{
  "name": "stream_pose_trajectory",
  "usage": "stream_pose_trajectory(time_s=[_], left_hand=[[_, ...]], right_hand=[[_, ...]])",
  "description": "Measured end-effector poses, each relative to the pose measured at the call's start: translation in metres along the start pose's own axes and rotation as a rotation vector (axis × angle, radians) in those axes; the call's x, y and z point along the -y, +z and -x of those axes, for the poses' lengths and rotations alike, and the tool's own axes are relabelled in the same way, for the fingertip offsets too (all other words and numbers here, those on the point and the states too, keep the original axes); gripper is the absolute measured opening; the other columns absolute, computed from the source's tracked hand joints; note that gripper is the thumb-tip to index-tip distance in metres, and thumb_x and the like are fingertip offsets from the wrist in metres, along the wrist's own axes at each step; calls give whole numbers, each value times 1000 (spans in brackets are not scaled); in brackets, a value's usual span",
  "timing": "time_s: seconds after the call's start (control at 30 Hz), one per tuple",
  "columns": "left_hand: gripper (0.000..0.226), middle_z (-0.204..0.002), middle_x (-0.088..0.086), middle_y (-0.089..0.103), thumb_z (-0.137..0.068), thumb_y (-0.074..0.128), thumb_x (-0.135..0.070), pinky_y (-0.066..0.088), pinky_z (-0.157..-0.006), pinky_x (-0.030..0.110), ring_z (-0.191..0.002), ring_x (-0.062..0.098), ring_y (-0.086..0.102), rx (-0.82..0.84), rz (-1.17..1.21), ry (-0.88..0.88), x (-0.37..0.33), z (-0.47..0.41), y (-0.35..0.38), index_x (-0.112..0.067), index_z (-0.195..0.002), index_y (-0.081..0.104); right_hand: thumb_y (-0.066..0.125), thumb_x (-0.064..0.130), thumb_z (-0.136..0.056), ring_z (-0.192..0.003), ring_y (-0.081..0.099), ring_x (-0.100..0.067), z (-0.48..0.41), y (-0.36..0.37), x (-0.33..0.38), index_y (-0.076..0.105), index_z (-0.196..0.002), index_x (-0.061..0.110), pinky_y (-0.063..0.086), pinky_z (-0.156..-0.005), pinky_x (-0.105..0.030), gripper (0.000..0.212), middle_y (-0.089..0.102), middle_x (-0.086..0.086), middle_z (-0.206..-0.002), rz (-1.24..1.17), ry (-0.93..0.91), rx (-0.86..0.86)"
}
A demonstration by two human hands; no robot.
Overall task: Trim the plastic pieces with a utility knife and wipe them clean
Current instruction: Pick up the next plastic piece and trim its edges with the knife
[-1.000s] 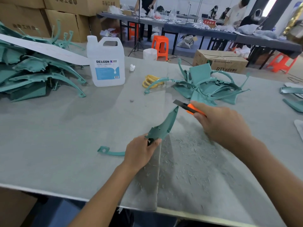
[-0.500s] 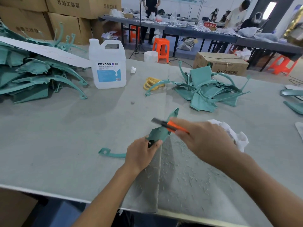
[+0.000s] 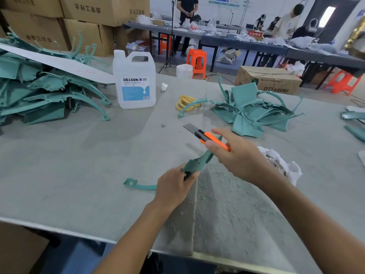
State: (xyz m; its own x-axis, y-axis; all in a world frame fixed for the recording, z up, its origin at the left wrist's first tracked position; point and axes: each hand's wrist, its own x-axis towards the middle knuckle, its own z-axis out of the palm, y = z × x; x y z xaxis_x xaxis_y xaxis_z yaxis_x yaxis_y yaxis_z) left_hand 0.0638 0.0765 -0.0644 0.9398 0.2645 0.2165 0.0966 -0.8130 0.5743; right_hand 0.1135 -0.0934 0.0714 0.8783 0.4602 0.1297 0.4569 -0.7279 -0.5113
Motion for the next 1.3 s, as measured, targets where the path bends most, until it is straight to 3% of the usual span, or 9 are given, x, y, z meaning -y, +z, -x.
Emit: stream_pose_trajectory(time_s=[0.13, 0.33, 0.5, 0.6, 0.73, 0.83, 0.93, 1.13, 1.3], left_hand=[[33, -71, -11, 48, -99, 49, -53, 30, -59, 26, -67, 14, 50, -23, -53, 99, -4, 7, -7, -24, -107, 63], [40, -101, 1, 68, -98, 43, -60, 36, -69, 35, -94, 27, 62, 27, -406, 132, 7, -1, -38, -26, -116, 56], [47, -119, 10, 62, -104, 41, -44, 42, -75, 38, -103, 34, 61, 272, -290, 21, 12, -6, -48, -40, -148, 25], [69, -122, 11, 47, -99, 42, -19, 40, -77, 38, -107, 32, 53, 221, -410, -36, 10, 4, -41, -41, -156, 10], [67, -134, 12, 33, -94, 48, -15, 39, -84, 38, -118, 31, 37, 188, -537, -44, 3, 5, -34, -18, -154, 19], [56, -143, 10, 32, -90, 51, -19, 38, -95, 40, -125, 31, 35, 143, -571, 6, -2, 1, -32, -12, -143, 34], [51, -147, 4, 37, -89, 49, -11, 39, -97, 40, -133, 26, 38, 135, -493, 56, -7, -1, -27, -19, -138, 43], [34, -117, -2, 53, -91, 43, -11, 27, -77, 40, -118, 24, 51, 225, -473, 81, -15, -6, -27, -27, -119, 54], [25, -109, 0, 57, -90, 49, -9, 26, -76, 37, -110, 26, 48, 239, -536, 26, -30, -6, -26, -24, -107, 58]], right_hand=[[61, 50, -92, -68, 62, -34, -7, 12, 6, 57, -86, 9, 57, -65, -52, 42, 54, -2, -65, -48, 58, 82], [69, 18, -85, -61, 57, -34, -3, 22, -17, 61, -82, 14, 55, -61, -54, 9, 60, -12, -67, -238, 122, -90], [71, 24, -92, -59, 54, -22, 5, 39, -32, 59, -92, 10, 51, -58, -51, 18, 57, -9, -69, -347, 136, -55], [59, 46, -97, -62, 57, -15, 23, 53, -46, 58, -92, 30, 41, -55, -35, 17, 59, 5, -66, -188, 181, -129], [52, 39, -101, -74, 58, -12, 59, 71, -55, 56, -105, 37, 40, -61, -35, 6, 59, 10, -82, -25, 171, -71], [48, 40, -102, -94, 61, -21, 79, 82, -50, 51, -126, 40, 48, -78, -39, 24, 59, 9, -103, 78, 126, -35], [44, 44, -103, -101, 62, -24, 86, 87, -46, 41, -140, 45, 46, -77, -38, 36, 57, 7, -111, 153, 124, -40], [42, 44, -105, -99, 62, -22, 90, 88, -46, 37, -144, 45, 40, -70, -35, 39, 58, 8, -109, 209, 149, -14], [40, 45, -105, -93, 62, -21, 92, 87, -42, 30, -147, 48, 42, -67, -35, 43, 60, 8, -106, 199, 122, -8]])
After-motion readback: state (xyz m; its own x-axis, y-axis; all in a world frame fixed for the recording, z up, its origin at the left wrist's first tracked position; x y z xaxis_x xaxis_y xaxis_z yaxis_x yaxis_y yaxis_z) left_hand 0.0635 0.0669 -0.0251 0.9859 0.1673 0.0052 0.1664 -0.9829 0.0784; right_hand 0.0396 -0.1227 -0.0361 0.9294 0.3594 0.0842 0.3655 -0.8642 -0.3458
